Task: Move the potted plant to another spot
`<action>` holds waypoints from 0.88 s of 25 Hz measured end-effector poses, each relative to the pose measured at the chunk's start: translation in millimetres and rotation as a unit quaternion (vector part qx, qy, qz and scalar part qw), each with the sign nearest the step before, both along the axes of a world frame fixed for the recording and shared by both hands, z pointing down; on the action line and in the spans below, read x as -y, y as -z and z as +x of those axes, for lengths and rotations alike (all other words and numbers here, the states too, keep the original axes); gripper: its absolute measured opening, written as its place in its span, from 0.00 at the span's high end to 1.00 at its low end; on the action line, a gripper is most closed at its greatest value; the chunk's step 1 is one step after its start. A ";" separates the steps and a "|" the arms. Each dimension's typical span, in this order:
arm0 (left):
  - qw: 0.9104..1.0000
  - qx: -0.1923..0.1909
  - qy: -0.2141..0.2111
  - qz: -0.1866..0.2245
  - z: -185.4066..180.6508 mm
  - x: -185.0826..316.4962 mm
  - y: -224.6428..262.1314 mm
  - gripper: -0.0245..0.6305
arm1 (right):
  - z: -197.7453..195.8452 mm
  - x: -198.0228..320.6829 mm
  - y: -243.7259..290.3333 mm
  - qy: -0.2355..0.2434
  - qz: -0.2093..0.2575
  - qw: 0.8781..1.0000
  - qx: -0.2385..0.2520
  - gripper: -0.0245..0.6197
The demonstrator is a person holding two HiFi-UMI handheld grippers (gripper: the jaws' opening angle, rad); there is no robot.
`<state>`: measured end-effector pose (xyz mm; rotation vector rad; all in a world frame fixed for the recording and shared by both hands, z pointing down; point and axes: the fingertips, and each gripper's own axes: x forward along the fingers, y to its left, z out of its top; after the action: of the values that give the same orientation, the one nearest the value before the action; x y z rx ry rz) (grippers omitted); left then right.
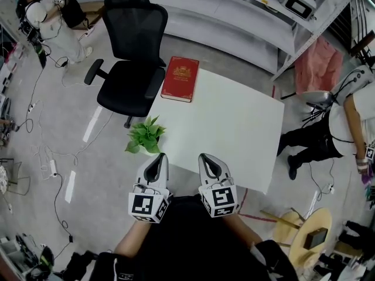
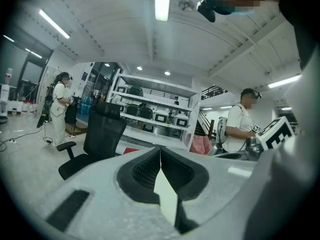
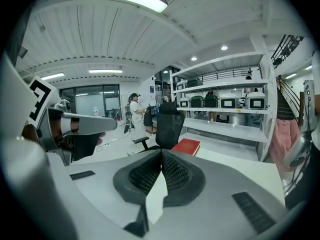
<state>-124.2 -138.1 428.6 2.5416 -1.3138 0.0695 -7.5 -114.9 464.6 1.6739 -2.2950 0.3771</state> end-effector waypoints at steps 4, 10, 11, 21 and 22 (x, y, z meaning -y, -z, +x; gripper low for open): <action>1.000 0.007 -0.012 -0.003 11.2 -4.6 -2.4 0.93 | 9.1 -1.6 -2.3 -0.010 -0.003 1.000 0.010 0.94; 1.000 0.012 -0.008 0.001 11.8 -3.2 -0.3 0.93 | 10.9 -0.9 6.4 -0.012 0.001 1.000 0.023 0.94; 1.000 0.013 -0.006 0.000 10.5 -3.2 -0.7 0.93 | 10.4 -1.8 5.5 -0.011 0.001 1.000 0.022 0.94; 1.000 0.016 -0.001 -0.002 5.2 -5.4 -2.0 0.93 | 6.8 -4.4 3.6 -0.007 0.004 1.000 0.020 0.94; 1.000 0.017 -0.001 -0.003 5.0 -6.2 -2.3 0.93 | 6.6 -5.1 3.3 -0.007 0.003 1.000 0.020 0.94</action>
<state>-119.2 -131.8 430.9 2.5479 -1.3220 0.1159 -0.9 -109.8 461.2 1.7021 -2.3165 0.4100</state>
